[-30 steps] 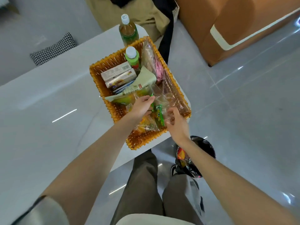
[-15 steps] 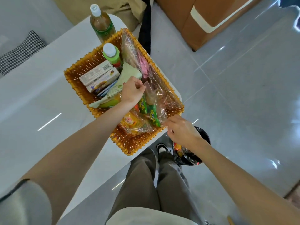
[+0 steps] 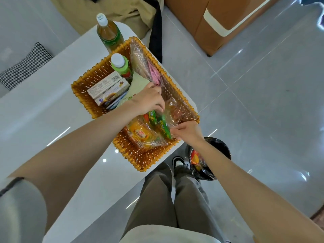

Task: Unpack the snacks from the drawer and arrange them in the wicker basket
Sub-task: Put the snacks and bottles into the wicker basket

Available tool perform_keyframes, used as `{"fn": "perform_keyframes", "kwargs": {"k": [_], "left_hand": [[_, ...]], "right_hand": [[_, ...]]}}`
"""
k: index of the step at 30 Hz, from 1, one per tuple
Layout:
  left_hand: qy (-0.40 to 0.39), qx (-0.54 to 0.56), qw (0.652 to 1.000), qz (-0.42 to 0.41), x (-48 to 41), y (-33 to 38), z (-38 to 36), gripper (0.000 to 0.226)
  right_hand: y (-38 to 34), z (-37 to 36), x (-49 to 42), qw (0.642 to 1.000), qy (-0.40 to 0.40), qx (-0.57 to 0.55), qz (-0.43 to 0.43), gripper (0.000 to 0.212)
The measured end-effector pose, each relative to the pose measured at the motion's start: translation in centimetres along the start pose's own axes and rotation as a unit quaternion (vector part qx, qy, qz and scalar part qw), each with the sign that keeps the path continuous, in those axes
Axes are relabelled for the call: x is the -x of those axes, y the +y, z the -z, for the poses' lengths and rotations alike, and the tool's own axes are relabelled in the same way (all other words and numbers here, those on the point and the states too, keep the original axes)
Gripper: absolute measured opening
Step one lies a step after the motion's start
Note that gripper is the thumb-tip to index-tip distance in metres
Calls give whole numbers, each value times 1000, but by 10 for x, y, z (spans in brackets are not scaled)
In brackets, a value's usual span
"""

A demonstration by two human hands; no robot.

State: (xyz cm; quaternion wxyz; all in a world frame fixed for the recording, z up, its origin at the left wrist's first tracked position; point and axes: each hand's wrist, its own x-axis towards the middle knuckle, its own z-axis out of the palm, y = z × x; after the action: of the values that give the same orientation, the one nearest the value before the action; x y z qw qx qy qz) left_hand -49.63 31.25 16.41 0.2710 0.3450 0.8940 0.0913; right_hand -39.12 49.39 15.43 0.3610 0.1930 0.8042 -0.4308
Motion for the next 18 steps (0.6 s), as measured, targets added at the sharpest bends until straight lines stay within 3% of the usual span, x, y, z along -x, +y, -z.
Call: {"fn": "perform_keyframes", "kwargs": {"k": [3,7,11,14,16,18], "left_hand": [[-3,32,999,11,8,-12,1,27],[7,79,997,20,10,-25,7,25],[-44,60,996,48,12,-34,15,31],[-46,55,996,53,11,-36,19,27],[-22,55,997,56,7,-32,20,23],[-11,60,997,55,8,-30,18,22]], "right_hand": [[-5,0,4,992,102,59,49,9],[-12,7,-5,975,150,128,100,13],[-3,16,-13,982,76,156,73,22],[-12,15,-16,990,1,111,83,61],[-21,8,-19,989,-5,102,104,56],[-22,-3,-21,978,1,168,126,38]]}}
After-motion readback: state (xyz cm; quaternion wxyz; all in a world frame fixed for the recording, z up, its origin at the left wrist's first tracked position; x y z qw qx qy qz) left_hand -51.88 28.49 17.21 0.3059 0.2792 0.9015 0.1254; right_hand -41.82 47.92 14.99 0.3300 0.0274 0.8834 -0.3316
